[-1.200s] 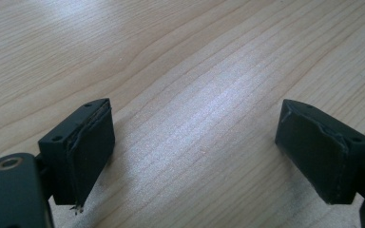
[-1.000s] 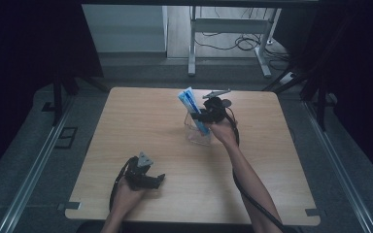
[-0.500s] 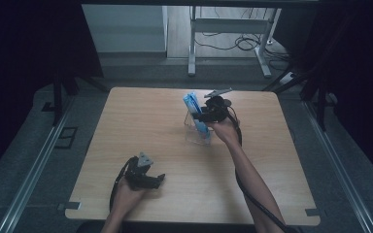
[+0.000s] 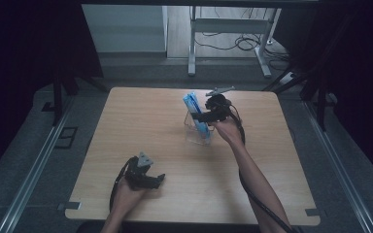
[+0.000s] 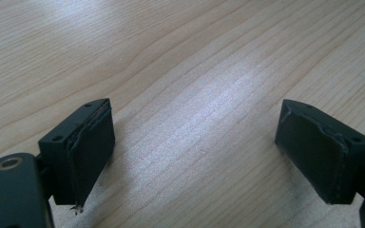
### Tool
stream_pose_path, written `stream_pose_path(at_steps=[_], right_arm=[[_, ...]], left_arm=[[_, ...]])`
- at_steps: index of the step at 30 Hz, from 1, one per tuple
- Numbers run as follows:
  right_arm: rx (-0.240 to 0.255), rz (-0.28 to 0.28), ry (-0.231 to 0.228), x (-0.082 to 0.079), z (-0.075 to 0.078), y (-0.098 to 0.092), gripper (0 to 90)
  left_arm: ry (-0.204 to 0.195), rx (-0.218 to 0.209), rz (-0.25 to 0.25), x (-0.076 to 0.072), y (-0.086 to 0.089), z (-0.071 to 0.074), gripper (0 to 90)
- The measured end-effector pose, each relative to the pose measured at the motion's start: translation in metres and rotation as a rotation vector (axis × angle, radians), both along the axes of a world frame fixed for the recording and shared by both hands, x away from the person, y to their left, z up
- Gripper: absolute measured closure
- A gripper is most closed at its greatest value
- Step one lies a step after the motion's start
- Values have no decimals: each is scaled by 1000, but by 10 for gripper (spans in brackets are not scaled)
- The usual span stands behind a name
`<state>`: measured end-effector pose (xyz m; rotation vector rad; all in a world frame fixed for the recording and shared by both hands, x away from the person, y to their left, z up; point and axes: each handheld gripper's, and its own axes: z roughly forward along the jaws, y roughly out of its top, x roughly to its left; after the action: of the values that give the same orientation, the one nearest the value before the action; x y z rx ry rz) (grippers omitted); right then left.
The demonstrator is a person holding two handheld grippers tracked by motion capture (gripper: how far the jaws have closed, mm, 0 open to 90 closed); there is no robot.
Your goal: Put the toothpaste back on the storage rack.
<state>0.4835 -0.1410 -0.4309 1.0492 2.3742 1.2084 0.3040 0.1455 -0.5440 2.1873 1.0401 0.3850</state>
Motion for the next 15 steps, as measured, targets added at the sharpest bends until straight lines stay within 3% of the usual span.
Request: stream_pose_path(at_steps=[15], right_arm=[[-2,25,-10,-14,16,-8,128]], left_arm=[[0,0,0,0,0,0,130]])
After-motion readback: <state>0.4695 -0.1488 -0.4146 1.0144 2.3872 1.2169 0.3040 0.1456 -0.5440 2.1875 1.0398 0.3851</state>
